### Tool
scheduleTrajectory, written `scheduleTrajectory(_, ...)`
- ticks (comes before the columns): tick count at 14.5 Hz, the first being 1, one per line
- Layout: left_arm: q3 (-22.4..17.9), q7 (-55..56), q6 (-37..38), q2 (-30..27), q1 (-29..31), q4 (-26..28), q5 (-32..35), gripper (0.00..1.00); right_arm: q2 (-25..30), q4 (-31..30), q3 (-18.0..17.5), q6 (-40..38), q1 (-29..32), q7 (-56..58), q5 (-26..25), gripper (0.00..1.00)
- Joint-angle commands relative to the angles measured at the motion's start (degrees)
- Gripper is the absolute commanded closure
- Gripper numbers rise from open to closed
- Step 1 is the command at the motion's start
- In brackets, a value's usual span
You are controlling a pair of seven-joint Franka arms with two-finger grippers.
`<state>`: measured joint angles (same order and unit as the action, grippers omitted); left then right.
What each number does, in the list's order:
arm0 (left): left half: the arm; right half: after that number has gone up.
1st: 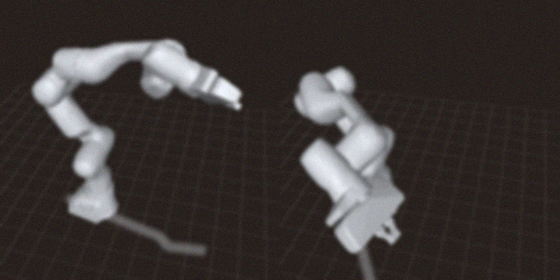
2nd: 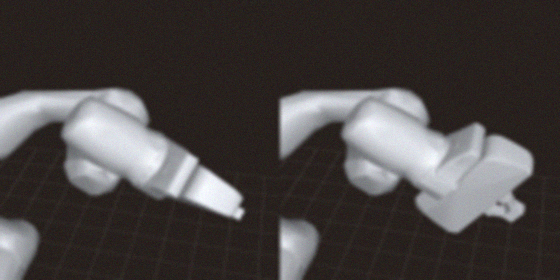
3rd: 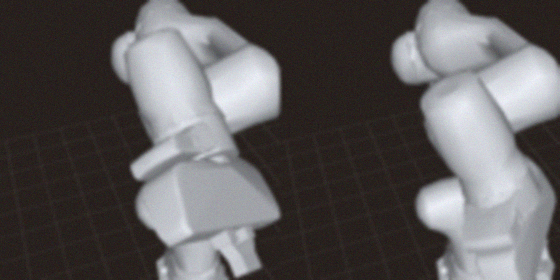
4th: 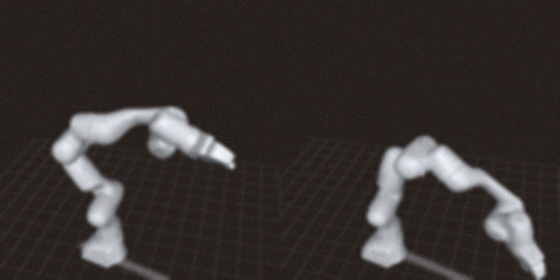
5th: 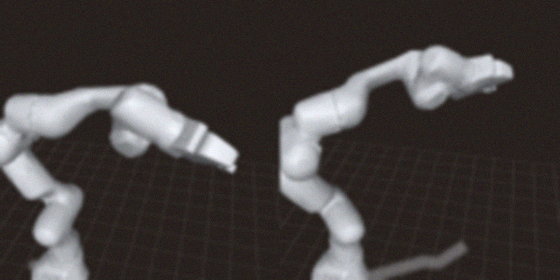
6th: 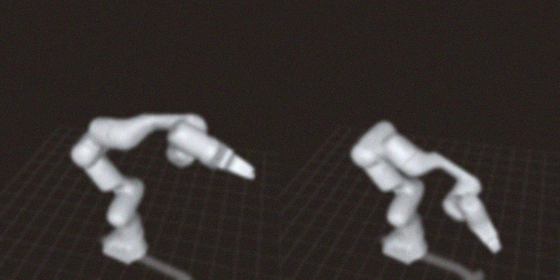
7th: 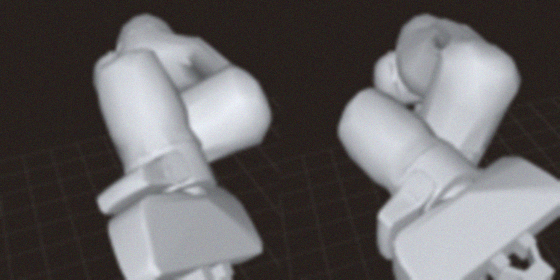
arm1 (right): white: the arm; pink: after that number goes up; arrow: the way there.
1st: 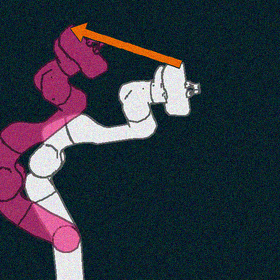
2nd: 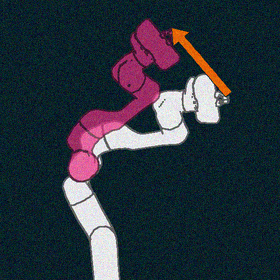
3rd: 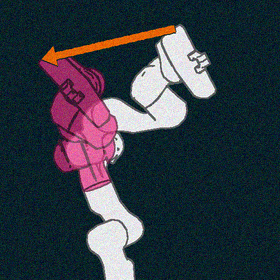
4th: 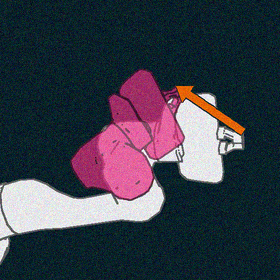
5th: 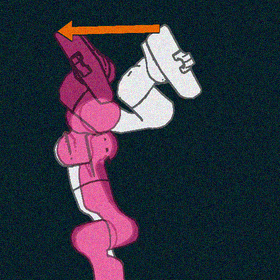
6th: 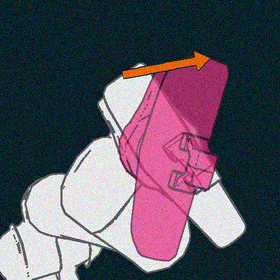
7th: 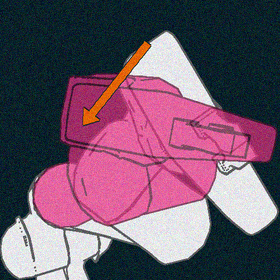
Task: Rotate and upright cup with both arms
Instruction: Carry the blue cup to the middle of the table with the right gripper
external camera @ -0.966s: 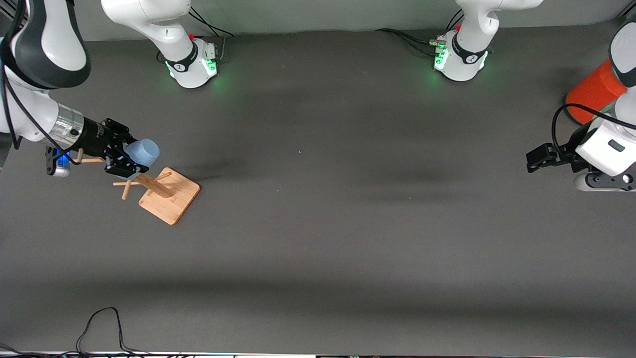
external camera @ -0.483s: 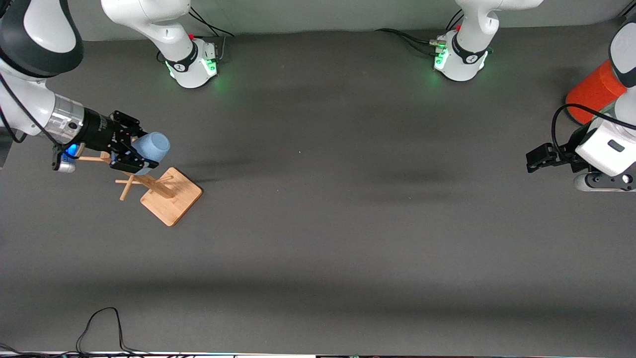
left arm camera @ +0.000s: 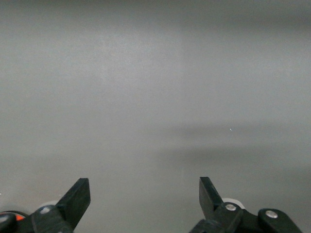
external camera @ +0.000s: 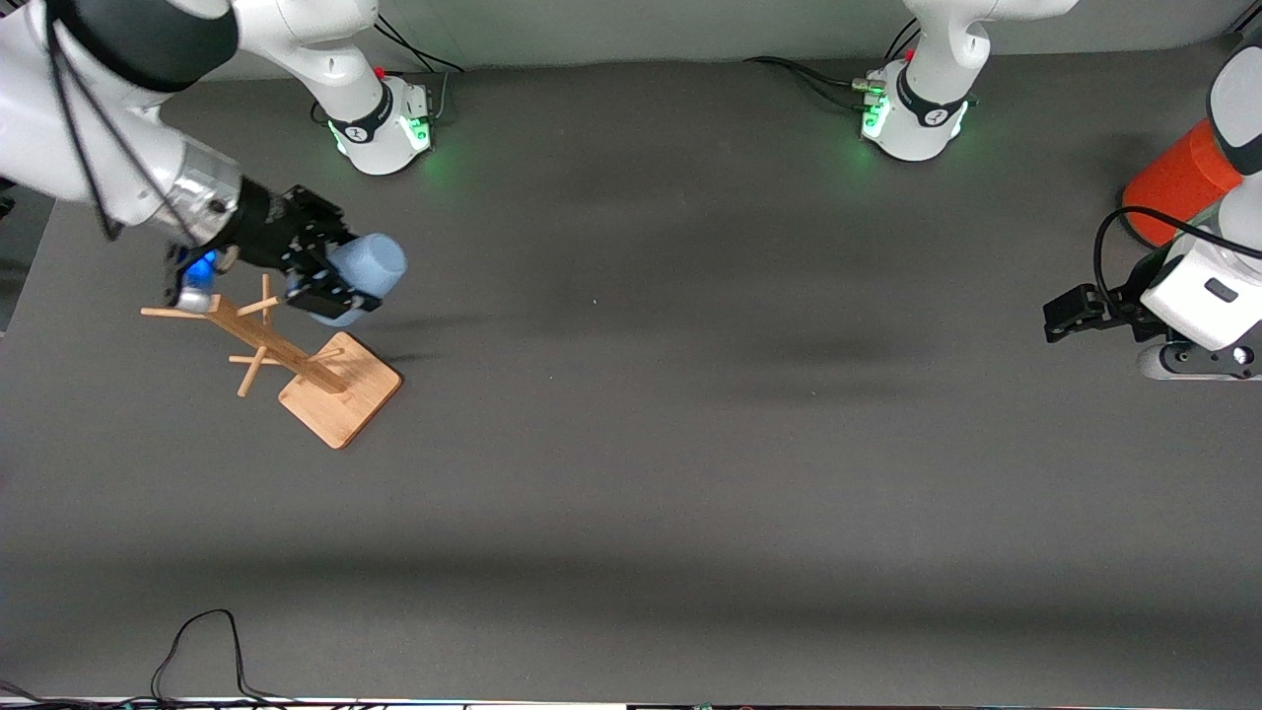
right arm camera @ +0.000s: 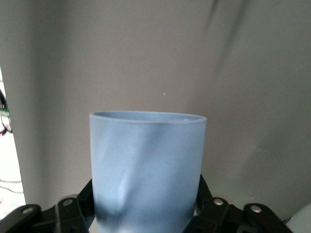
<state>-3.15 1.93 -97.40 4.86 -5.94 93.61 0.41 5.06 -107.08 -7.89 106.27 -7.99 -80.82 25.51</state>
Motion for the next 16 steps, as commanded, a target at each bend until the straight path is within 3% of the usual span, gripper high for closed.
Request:
scheduleTrajectory(1,-0.5,-0.8,-0.1,-0.4,-0.6,0.3,0.2,0.0,-5.0,5.1,-6.0,3.6,0.2,-4.3,-1.7,0.26)
scheduleTrajectory(4,-0.5,-0.8,-0.2,-0.1,-0.6,0.3,0.3,0.0,-8.7,7.9,-11.8,8.7,-0.7,-14.8,-4.3,0.25)
scheduleTrajectory(5,-0.5,-1.2,-0.1,0.1,-0.5,0.2,0.3,0.0,-10.5,7.9,-14.9,11.9,-2.2,-21.1,-9.1,0.25)
scheduleTrajectory(8,-0.5,-1.8,0.1,0.5,-0.3,-0.3,0.3,0.0,-15.2,7.8,-18.5,16.0,-6.5,-32.6,-17.7,0.25)
scheduleTrajectory(12,-0.5,-1.8,0.3,0.7,-0.3,-0.5,0.3,0.0,-22.4,7.8,-20.3,20.4,-13.4,-44.8,-29.5,0.23)
scheduleTrajectory(16,-0.5,-2.0,0.3,0.6,-0.3,-0.5,0.3,0.0,-31.7,8.0,-20.3,23.9,-20.3,-62.8,-48.1,0.22)
